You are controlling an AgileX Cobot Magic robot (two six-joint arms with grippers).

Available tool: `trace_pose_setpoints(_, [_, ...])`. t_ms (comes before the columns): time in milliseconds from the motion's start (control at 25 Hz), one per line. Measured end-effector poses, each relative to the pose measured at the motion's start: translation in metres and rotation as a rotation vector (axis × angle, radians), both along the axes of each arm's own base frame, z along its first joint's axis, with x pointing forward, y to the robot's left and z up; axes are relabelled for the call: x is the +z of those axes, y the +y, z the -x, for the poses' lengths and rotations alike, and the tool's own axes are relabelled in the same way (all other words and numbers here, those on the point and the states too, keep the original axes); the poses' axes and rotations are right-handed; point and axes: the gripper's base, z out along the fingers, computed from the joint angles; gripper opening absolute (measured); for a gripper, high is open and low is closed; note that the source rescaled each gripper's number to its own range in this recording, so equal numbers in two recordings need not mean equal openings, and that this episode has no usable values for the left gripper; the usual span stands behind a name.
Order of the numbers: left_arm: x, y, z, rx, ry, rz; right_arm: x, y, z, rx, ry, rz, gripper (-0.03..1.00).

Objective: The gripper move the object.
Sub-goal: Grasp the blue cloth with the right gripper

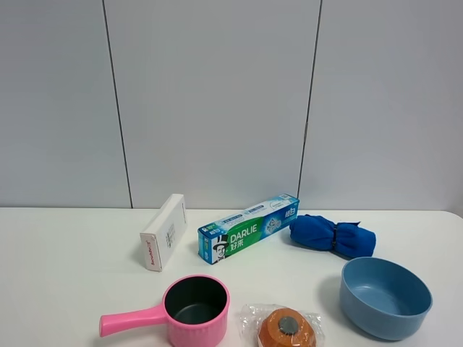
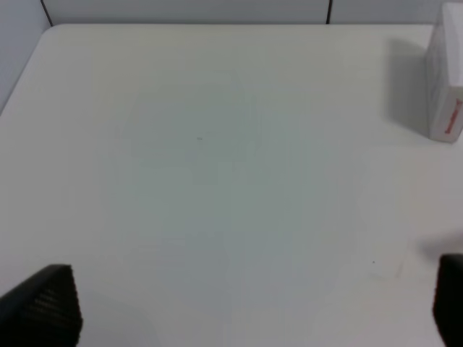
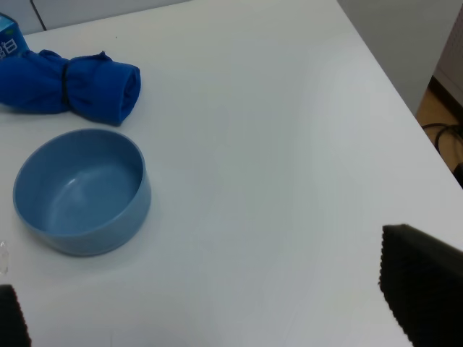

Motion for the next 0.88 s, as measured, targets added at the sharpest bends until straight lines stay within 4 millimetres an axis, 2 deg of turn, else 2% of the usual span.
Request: trace_pose_setpoints(880, [0.0, 0.0, 0.0, 0.0, 0.0, 0.001, 0.0, 0.0, 0.0, 0.0, 0.0, 0.0, 1.0])
